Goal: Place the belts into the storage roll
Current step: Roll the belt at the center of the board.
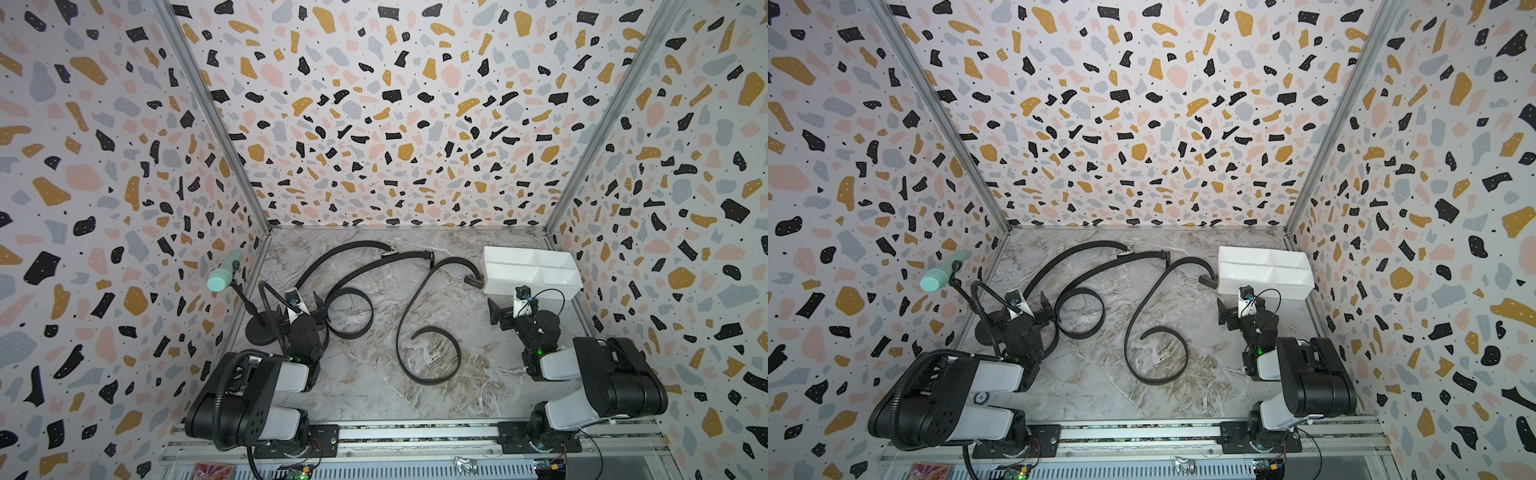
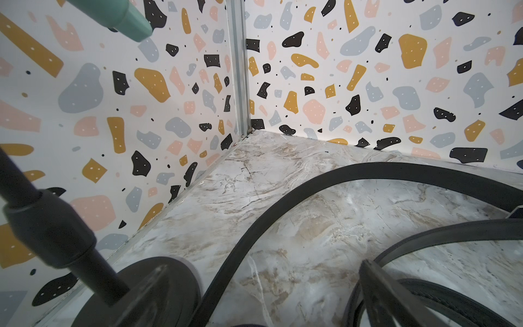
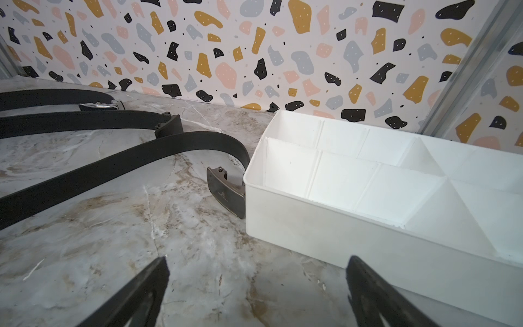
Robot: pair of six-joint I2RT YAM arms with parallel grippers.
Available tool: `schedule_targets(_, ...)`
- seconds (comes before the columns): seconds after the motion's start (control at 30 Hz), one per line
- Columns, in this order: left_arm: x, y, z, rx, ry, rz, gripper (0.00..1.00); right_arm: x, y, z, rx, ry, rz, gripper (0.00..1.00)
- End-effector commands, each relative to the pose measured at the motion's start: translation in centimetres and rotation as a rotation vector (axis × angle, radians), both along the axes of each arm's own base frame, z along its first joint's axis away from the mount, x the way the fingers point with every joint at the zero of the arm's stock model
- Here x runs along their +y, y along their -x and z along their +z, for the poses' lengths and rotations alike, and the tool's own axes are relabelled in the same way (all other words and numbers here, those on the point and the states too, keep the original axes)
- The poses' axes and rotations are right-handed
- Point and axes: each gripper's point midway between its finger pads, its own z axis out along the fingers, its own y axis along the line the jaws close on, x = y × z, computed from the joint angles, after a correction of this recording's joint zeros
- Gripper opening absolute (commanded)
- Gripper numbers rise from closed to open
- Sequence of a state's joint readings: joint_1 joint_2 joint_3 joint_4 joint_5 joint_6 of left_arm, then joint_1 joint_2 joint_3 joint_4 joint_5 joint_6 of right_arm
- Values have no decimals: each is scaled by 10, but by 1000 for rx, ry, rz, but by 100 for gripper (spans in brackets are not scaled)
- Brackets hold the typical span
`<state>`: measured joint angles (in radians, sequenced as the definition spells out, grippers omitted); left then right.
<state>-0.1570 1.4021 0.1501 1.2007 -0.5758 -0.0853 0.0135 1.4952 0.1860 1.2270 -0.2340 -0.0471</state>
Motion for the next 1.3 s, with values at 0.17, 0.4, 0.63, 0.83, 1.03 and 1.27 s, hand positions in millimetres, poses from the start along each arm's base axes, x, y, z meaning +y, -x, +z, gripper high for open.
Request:
schedule_targets(0.17,2,0,8,-25,-11,1,100,1,-6,13,-38,5,1,99)
schedule_targets(0.4,-2,-13,35,31,-19,-9,100,7,-8,33,6,24,-37,99)
schedule_targets(0.63,-17,8,56,6,91,-39,99,30,5,46,164,23,-56,99)
schedule_targets(0.83,-74,8,61,111,169,-230,100,96,38,37,327,-22,113,99)
schedule_targets(1.03,-155,5,37,361,110,-439,100,161,70,-4,574,-44,277,99)
schedule_targets(1.27,-222,1,2,539,168,-631,97,192,96,-46,787,-38,343,99)
